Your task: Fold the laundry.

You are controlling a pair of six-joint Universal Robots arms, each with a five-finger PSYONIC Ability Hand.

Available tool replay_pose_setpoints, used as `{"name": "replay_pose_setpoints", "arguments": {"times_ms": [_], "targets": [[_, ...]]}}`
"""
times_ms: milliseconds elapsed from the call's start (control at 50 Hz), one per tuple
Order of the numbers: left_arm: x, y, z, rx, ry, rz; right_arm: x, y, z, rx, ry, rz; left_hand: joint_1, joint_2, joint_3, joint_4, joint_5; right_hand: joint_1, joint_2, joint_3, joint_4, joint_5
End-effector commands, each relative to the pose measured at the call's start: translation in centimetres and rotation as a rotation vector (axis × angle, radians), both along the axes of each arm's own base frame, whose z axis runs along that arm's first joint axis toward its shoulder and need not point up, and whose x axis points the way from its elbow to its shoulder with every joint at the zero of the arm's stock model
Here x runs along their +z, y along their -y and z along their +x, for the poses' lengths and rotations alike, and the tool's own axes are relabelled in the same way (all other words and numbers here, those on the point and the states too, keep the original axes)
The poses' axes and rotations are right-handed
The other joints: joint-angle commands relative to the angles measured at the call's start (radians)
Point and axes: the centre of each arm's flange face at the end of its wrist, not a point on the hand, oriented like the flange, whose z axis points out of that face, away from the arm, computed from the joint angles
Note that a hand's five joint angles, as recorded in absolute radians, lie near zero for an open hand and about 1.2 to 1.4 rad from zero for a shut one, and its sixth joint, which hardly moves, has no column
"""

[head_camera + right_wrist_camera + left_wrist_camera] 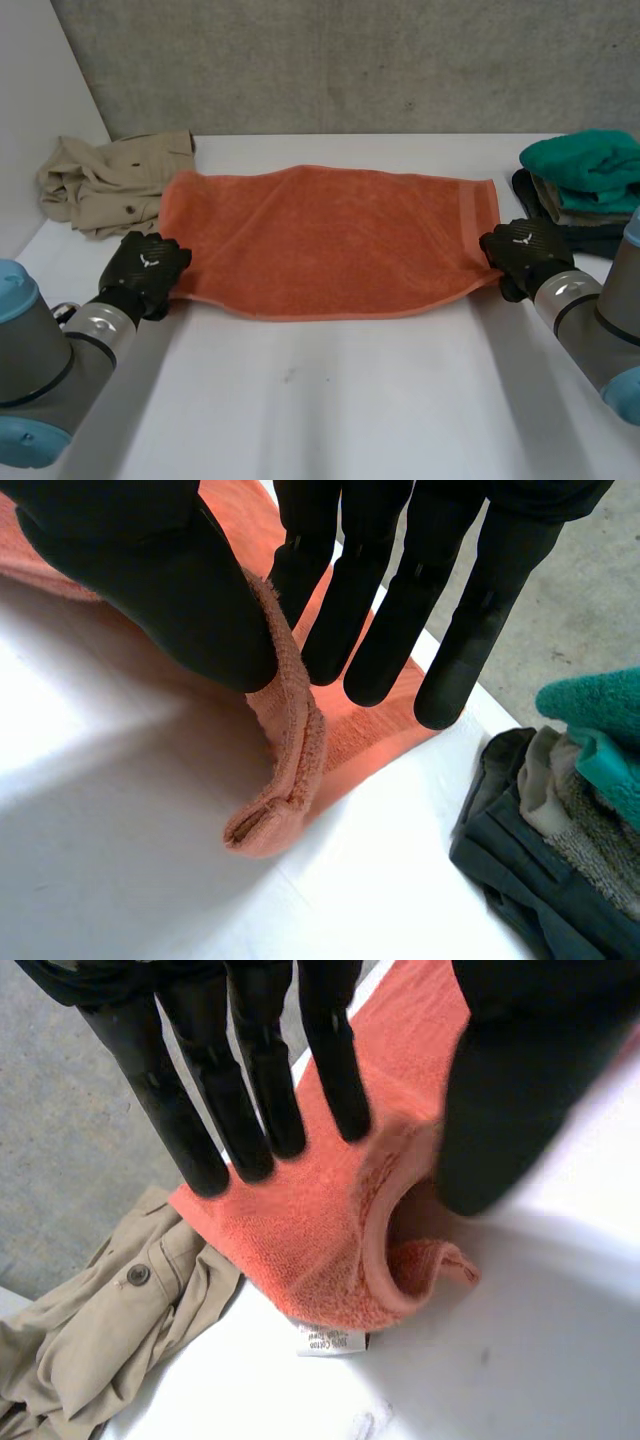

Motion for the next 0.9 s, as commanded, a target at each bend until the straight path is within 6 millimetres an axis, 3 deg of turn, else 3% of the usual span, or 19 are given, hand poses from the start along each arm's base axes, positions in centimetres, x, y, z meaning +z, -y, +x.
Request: {"name": "replay_pose_setpoints", "arguments": {"times_ms": [20,220,340,600,680,700,740,800,900], "targets": [[0.3,0.3,0.4,-0.018,-0.078,0.039,0.0,0.3,-0.4,-0.016,0.001,0.0,-0.194,-0.23,-0.249,-0.244,-0.244,0.279,0.215,0.206,0.198,0.206],[0.3,1.4,2.2,0.086,-0.272,0.147,0.2,1.0,-1.4,-0.047,0.002,-0.006,-0.192,-0.228,-0.247,-0.241,-0.242,0.279,0.215,0.206,0.198,0.206],[0.1,2.1,2.4,0.095,-0.275,0.141,0.2,1.0,-1.4,-0.047,0.002,-0.006,-0.122,-0.158,-0.176,-0.171,-0.171,0.279,0.215,0.206,0.198,0.206],[-1.9,5.0,1.8,0.097,-0.272,0.165,0.0,0.9,-1.5,-0.051,-0.001,-0.001,0.21,0.174,0.156,0.161,0.16,0.279,0.215,0.206,0.198,0.206],[-1.8,5.4,1.9,0.109,-0.266,0.156,0.3,1.5,-2.0,-0.072,-0.002,-0.012,0.547,0.511,0.492,0.497,0.497,0.279,0.215,0.206,0.198,0.206],[-1.4,5.3,2.0,0.121,-0.265,0.142,0.5,1.6,-2.1,-0.077,-0.003,-0.014,0.687,0.651,0.632,0.638,0.637,0.279,0.215,0.206,0.198,0.206],[-1.2,5.2,2.1,0.137,-0.259,0.135,0.7,1.9,-2.6,-0.088,-0.013,-0.019,0.688,0.653,0.634,0.639,0.639,0.279,0.215,0.206,0.198,0.206],[1.2,4.7,2.4,0.15,-0.241,0.065,1.2,1.8,-2.8,-0.081,-0.043,-0.031,0.688,0.653,0.634,0.639,0.639,0.279,0.215,0.206,0.198,0.206],[4.5,1.9,2.5,0.12,-0.133,-0.026,3.5,-0.5,-3.1,-0.018,-0.224,-0.023,0.688,0.653,0.634,0.639,0.639,0.279,0.215,0.206,0.198,0.206]]}}
